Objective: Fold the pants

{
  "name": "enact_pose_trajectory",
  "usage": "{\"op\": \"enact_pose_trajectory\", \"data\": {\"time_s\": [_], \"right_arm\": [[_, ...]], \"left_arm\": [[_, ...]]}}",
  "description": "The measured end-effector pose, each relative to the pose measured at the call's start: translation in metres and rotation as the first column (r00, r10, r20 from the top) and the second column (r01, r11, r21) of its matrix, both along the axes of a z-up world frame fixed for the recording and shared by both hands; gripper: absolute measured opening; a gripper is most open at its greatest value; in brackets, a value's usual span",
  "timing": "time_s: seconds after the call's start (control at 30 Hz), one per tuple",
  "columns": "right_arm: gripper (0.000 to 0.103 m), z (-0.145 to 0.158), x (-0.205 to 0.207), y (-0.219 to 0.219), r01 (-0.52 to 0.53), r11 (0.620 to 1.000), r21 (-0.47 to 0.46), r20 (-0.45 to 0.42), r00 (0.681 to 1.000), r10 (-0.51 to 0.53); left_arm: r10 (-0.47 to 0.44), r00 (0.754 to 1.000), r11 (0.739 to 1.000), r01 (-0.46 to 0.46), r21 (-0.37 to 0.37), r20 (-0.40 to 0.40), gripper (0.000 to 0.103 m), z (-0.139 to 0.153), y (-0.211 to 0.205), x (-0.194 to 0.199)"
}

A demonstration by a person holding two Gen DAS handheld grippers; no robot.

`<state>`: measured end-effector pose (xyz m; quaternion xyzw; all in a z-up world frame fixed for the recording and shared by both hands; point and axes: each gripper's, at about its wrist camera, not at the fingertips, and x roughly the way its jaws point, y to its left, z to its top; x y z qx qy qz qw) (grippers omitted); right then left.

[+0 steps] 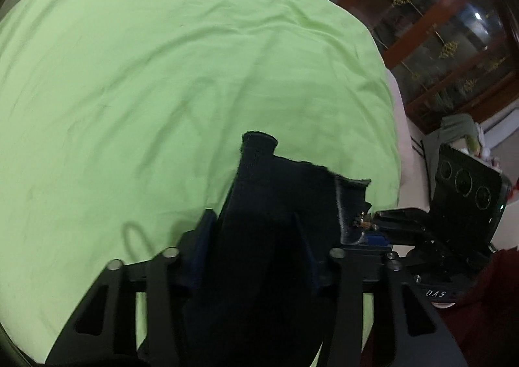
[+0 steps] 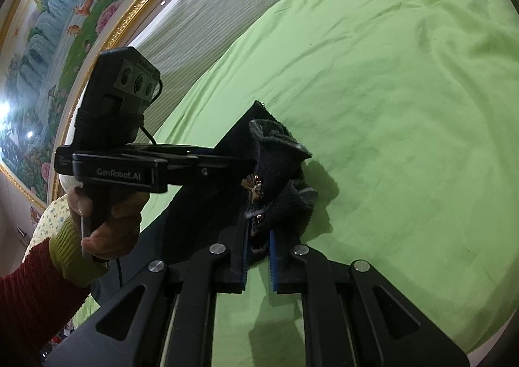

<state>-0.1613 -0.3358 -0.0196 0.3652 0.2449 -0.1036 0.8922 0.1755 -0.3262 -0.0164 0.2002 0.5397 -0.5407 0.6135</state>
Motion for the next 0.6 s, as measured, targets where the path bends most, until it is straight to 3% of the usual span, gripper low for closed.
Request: {"op": "enact_pose_trajectory", "data": {"time_s": [0.03,0.1,0.37,0.6], "right_arm": [[0.011,0.001,0.0,0.001,-0.002,1.0,-0.006,0.002,1.0,0.002],[0.011,0.005,0.0,0.003,-0.009,1.0,-0.019,0.005,1.0,0.009],[0.011,0.054,0.009,0.029,-0.139,0.984,-0.114,0.148,0.977,0.155],[0.011,0.083,0.034,0.07,-0.28,0.94,-0.195,0.177,0.932,0.315]], "left_arm": [[-0.002,1.0,1.0,0.002,-0.012,-0.002,0.027,0.001,0.002,-0.001],[0.022,1.0,0.999,-0.022,-0.032,0.0,0.014,0.006,0.009,0.001],[0.123,0.992,0.974,-0.121,-0.191,0.0,0.011,0.054,0.057,-0.003],[0.235,0.972,0.925,-0.22,-0.31,0.012,0.011,0.097,0.127,-0.017]]}}
